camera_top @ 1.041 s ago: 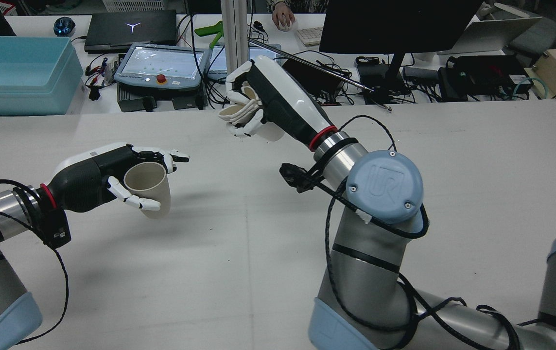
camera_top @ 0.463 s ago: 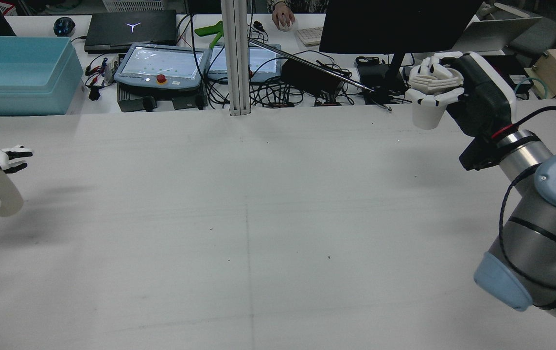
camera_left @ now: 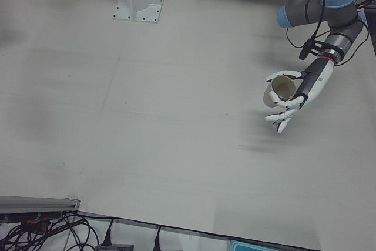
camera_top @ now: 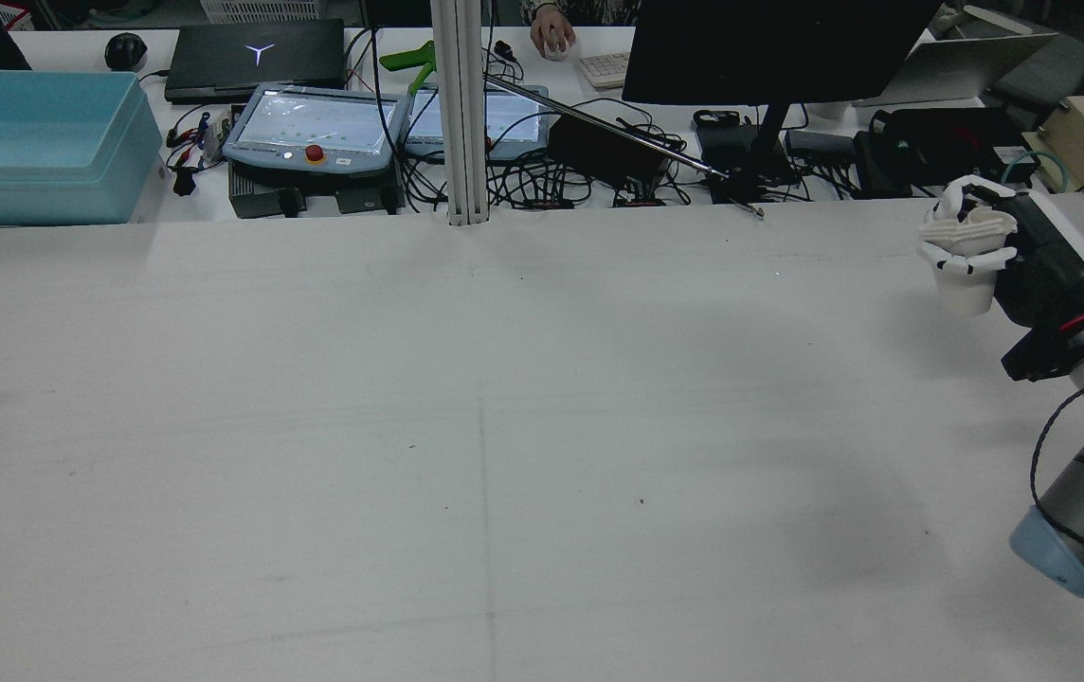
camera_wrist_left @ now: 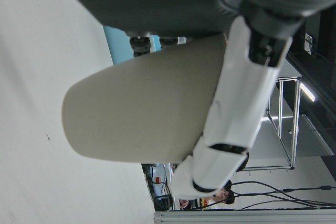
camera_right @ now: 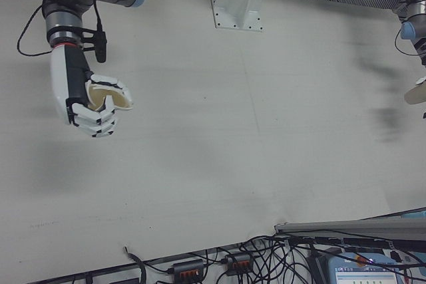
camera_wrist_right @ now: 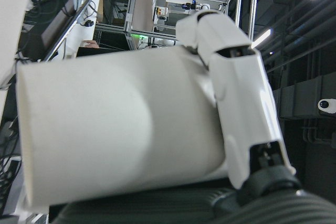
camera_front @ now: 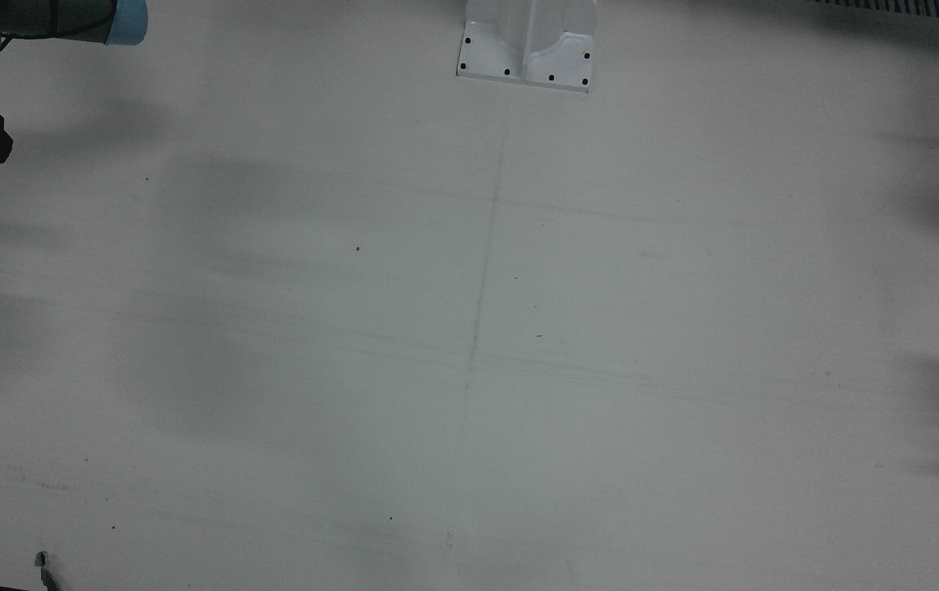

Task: Pour water
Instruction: 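Lower the cup onto the table and open the right hand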

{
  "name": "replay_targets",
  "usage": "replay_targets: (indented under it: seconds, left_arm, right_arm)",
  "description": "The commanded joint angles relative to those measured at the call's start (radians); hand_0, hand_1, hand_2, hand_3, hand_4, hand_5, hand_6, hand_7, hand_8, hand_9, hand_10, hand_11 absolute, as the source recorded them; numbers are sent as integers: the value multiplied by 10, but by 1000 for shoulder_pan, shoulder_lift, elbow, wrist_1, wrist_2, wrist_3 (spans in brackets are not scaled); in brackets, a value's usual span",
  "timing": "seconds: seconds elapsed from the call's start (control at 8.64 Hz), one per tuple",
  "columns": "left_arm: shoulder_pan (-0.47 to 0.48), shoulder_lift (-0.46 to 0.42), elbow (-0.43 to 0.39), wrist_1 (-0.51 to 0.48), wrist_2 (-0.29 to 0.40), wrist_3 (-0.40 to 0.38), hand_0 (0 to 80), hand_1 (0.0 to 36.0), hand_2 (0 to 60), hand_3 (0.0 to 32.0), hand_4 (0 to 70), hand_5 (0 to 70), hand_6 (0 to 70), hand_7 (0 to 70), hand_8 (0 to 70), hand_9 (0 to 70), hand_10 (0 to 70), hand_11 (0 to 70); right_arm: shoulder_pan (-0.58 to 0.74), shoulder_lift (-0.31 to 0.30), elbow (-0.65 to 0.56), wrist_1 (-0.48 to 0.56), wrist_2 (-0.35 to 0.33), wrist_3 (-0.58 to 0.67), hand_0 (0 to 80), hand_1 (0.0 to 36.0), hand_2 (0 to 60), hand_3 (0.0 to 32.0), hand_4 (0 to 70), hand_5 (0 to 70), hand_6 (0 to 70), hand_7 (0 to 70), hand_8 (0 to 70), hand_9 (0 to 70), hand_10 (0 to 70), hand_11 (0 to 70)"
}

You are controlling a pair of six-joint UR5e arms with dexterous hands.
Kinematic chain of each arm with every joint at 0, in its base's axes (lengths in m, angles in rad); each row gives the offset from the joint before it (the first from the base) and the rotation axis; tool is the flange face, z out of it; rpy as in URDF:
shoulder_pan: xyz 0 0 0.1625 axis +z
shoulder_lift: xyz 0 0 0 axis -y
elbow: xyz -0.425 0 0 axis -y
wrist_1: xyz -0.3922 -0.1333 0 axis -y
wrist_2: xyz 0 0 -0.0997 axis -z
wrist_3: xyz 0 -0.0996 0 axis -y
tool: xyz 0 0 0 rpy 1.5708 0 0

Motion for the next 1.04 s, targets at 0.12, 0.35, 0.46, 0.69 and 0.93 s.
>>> replay_targets:
  seconds: [0.12, 0.35, 0.46, 0.69, 0.93]
  left_arm:
    - [-21, 53, 57, -117, -81, 76, 797, 360, 600, 0, 700, 700, 149, 205, 35, 40, 73, 126]
    - [-18, 57, 68, -126, -99, 101, 795, 360, 600, 0, 700, 700, 142, 200, 35, 40, 74, 127]
    - [-18, 55, 68, -125, -99, 127, 800, 360, 600, 0, 700, 700, 145, 207, 36, 41, 74, 127]
    - [-11, 49, 134, -180, -99, 188, 777, 360, 600, 0, 700, 700, 154, 209, 37, 40, 73, 125]
    - [8, 44, 145, -175, -88, 234, 781, 360, 600, 0, 700, 700, 157, 212, 39, 43, 77, 130]
  right_arm:
    - [-18, 29, -407, 298, 36, 146, 800, 349, 469, 0, 384, 561, 489, 497, 372, 442, 321, 484]
    - [-28, 31, -429, 300, 23, 169, 595, 121, 0, 124, 198, 168, 92, 78, 55, 2, 0, 0]
    - [-30, 34, -424, 298, 4, 184, 573, 78, 0, 202, 130, 103, 58, 18, 29, 0, 0, 0]
    - [-21, 38, -419, 298, -1, 192, 527, 39, 0, 320, 0, 83, 16, 8, 10, 0, 0, 0]
    - [-15, 38, -396, 298, 0, 191, 475, 0, 0, 320, 40, 107, 21, 30, 13, 0, 0, 0]
